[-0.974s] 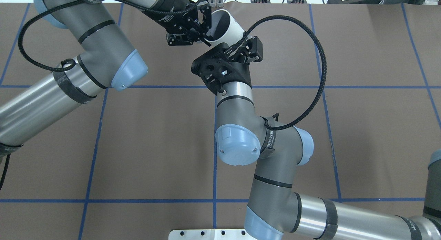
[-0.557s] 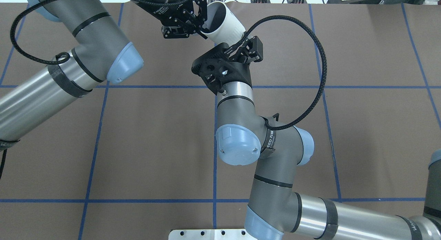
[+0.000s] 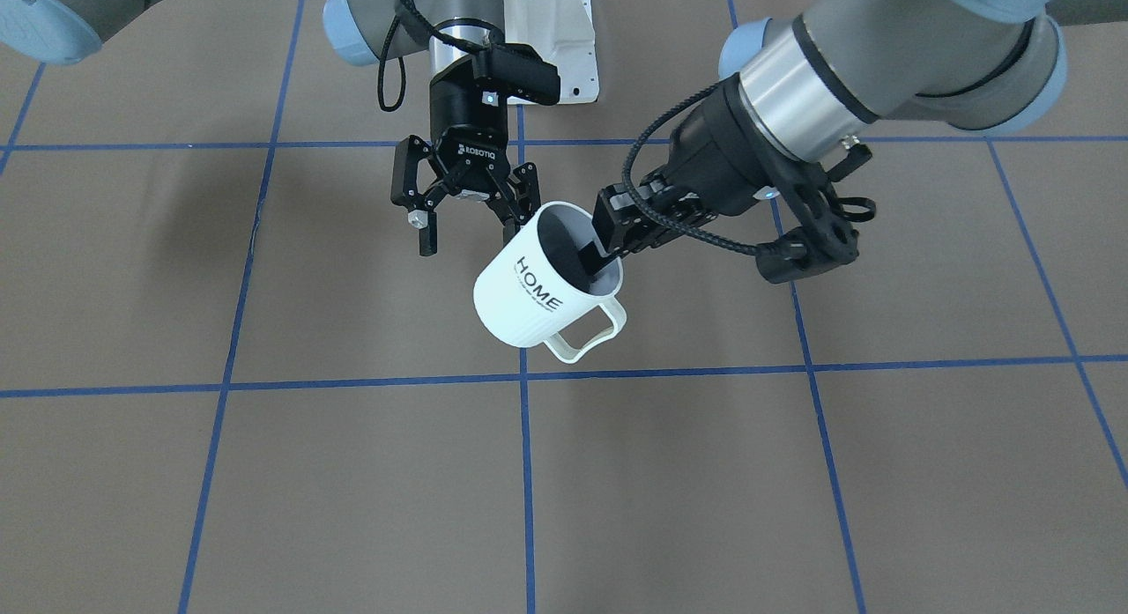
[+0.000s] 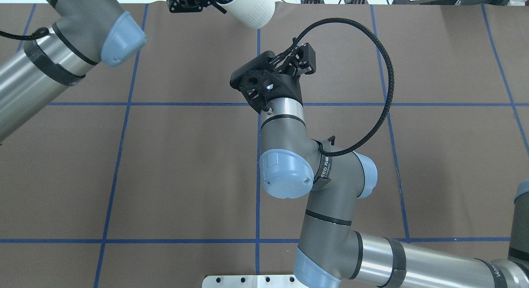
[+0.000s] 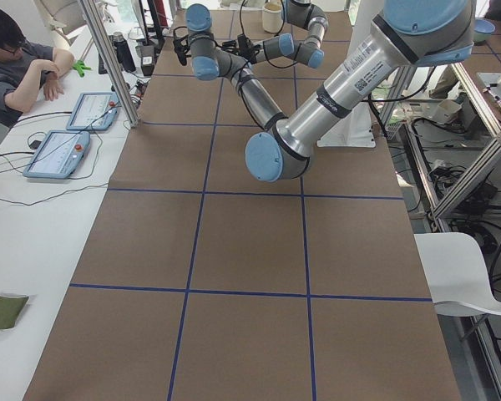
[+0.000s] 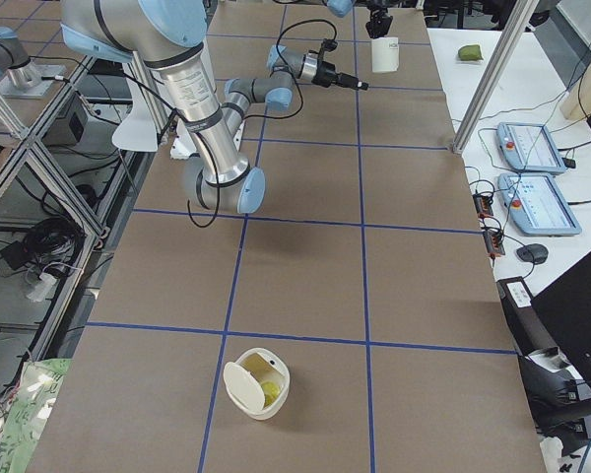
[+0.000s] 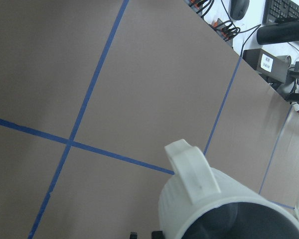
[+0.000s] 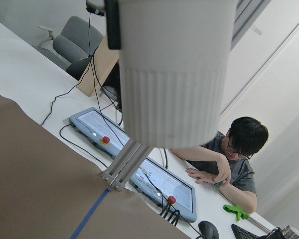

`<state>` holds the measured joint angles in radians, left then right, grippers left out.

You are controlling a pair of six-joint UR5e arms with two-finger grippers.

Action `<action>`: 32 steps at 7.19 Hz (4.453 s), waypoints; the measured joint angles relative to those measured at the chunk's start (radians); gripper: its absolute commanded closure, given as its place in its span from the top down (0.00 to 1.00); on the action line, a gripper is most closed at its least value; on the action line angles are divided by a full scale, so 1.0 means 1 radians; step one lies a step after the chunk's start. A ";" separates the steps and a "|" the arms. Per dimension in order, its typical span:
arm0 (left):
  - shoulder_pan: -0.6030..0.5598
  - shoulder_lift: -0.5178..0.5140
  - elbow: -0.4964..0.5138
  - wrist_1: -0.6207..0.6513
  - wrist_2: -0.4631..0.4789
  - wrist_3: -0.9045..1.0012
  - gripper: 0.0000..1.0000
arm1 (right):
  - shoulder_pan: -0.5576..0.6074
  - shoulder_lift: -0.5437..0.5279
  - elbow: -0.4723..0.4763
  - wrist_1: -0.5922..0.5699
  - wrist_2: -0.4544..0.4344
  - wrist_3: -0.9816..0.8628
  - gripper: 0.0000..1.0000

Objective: Left arm hands cup to right arm to dump lemon

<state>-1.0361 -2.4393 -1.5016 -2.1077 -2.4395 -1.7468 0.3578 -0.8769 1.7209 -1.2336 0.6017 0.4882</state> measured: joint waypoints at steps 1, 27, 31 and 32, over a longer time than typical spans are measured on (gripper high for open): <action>-0.033 0.000 0.025 0.000 -0.003 0.004 0.00 | 0.001 -0.001 0.004 -0.001 0.001 0.000 1.00; 0.091 0.847 -0.385 0.511 0.317 1.010 0.40 | 1.077 -0.553 0.336 -0.847 1.714 -0.534 1.00; 0.087 0.926 -0.374 0.421 0.323 1.207 1.00 | 1.079 -0.563 0.344 -0.847 1.721 -0.537 1.00; 0.058 0.941 -0.379 0.400 0.322 1.320 1.00 | 1.080 -0.573 0.343 -0.846 1.724 -0.539 1.00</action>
<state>-0.9777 -1.4985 -1.8811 -1.7081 -2.1180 -0.4271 1.4382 -1.4496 2.0637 -2.0801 2.3252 -0.0504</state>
